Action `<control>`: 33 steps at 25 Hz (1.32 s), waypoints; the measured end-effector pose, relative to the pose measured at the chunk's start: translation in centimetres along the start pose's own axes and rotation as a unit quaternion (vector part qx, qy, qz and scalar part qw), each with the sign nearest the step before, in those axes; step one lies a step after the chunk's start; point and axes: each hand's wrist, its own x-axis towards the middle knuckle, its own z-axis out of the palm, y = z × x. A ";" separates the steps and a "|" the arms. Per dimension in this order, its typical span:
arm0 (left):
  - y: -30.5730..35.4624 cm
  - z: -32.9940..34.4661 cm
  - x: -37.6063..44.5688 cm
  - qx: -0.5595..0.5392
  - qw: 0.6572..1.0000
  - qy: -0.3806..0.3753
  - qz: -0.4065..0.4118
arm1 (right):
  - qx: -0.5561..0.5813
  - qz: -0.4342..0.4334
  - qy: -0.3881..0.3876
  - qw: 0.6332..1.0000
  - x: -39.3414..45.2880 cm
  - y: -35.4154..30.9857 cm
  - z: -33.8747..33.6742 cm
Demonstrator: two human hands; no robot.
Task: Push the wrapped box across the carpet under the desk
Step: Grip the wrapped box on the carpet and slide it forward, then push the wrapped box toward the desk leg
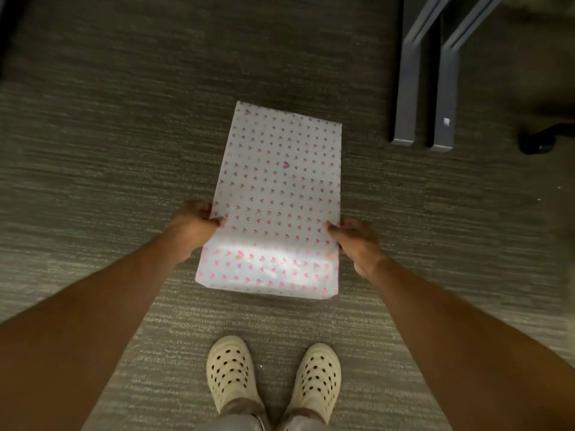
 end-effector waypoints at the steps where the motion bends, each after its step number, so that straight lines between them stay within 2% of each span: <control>1: 0.4 -0.5 0.3 -0.009 1.000 -0.001 0.009 | 0.006 -0.004 -0.001 1.000 -0.1 -0.8 0.1; 5: 2.9 -2.0 1.4 -0.025 0.999 -0.027 0.026 | 0.021 -0.040 0.011 0.999 -0.2 -3.7 -0.8; 9: 5.6 -2.1 4.8 -0.068 0.989 -0.096 0.092 | 0.016 -0.104 -0.004 0.994 2.9 -6.3 -1.9; 13: 9.2 0.0 10.3 -0.079 0.993 -0.040 0.081 | 0.031 -0.146 -0.025 0.988 8.8 -9.6 -2.4; 23: 19.2 3.0 20.3 -0.084 0.991 -0.004 0.108 | 0.033 -0.182 0.041 0.982 21.8 -17.4 -5.1; 33: 23.9 4.3 27.1 -0.073 0.991 0.041 0.105 | 0.003 -0.215 0.061 0.975 28.5 -22.8 -5.6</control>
